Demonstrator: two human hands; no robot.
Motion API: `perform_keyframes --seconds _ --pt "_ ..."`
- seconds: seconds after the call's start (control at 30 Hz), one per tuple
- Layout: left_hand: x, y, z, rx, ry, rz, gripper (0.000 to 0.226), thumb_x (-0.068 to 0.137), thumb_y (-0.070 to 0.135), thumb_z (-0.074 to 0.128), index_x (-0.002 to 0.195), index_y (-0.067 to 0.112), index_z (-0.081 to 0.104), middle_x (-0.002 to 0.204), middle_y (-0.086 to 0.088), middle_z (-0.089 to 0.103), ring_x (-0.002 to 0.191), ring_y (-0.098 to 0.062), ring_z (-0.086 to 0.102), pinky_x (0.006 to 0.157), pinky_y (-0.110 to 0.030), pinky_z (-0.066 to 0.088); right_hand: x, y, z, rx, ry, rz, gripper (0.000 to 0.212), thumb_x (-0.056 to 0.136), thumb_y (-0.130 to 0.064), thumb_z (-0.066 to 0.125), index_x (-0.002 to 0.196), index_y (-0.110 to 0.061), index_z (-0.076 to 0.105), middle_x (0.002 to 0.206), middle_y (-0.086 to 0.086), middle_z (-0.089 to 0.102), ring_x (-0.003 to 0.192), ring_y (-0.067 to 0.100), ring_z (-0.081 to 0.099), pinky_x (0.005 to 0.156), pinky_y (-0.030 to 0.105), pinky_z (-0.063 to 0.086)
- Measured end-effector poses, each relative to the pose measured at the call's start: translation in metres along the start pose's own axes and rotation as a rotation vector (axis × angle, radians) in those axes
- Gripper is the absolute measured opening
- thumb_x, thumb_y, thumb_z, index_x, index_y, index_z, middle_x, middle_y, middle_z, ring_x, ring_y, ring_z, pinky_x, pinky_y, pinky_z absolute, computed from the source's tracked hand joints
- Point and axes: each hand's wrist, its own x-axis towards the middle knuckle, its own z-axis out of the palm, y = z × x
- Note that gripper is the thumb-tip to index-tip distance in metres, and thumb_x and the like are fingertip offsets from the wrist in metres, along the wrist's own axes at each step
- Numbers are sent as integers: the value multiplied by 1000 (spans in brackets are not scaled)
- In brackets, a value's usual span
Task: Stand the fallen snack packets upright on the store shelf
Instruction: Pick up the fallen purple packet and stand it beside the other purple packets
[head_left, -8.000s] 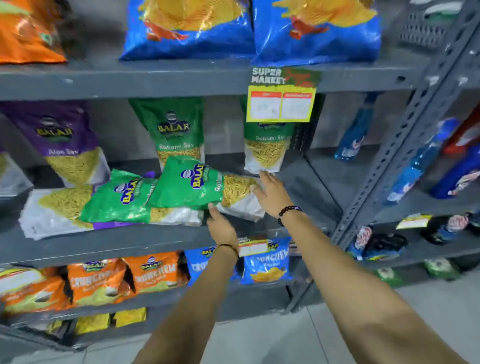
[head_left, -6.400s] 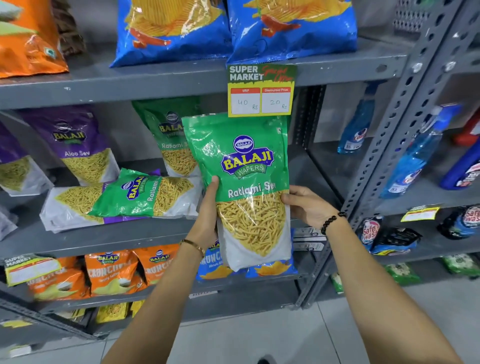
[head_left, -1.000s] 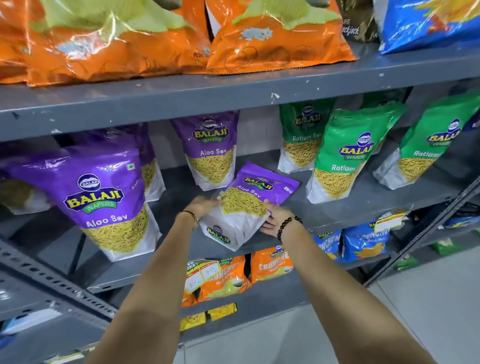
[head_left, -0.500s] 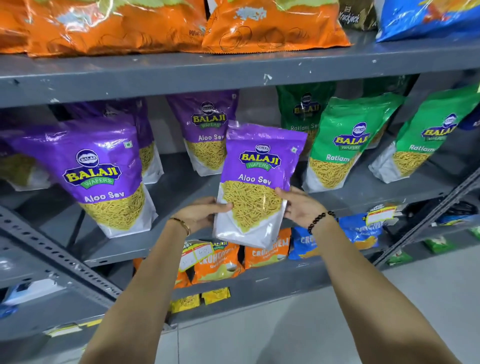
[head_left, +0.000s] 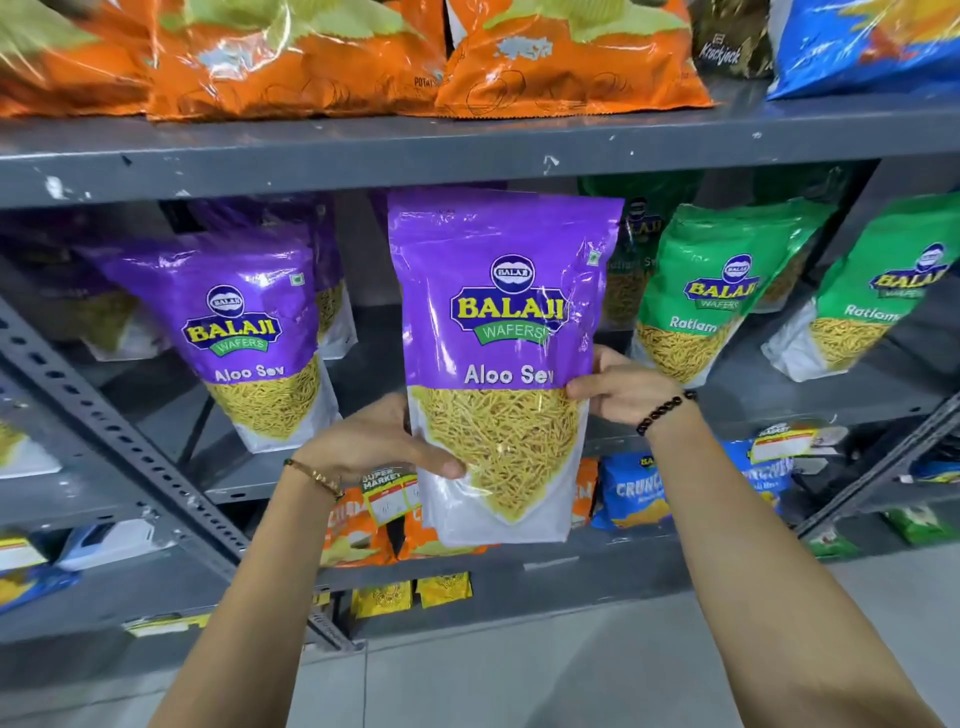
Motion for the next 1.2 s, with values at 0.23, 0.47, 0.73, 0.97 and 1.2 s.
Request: perform_keyframes --seconds 0.23,0.47,0.73,0.97,1.2 --pt "18 -20 -18 22 152 -21 54 65 0 80 114 17 64 110 3 74 107 -17 67 82 -21 55 23 8 0 -48 62 -61 48 52 -17 85 97 -23 71 96 -6 76 91 9 70 77 26 57" --pt "71 -38 -50 61 522 34 57 54 -11 81 105 7 64 100 -5 75 97 -21 69 75 -25 57 67 15 9 -87 469 -264 36 74 13 62 96 -16 59 77 -7 76 74 11 69 75 28 56" --pt "83 -83 -63 187 787 -95 49 60 2 84 102 8 59 89 -2 66 82 -16 57 75 -22 50 90 38 3 -179 595 -182 36 76 13 61 108 -4 56 96 11 65 81 14 61 79 24 52" --pt "71 -116 -33 243 829 -212 56 68 14 80 118 4 56 121 -10 63 106 -18 55 87 -28 43 84 93 -1 -300 444 139 79 67 12 71 136 -8 39 123 -4 49 116 15 47 99 28 38" --pt "91 -109 -23 283 865 -274 51 78 19 72 124 11 51 123 -14 62 113 -35 54 106 -48 39 94 111 8 -463 566 94 68 66 -4 78 126 -12 46 126 8 60 113 24 57 98 38 46"
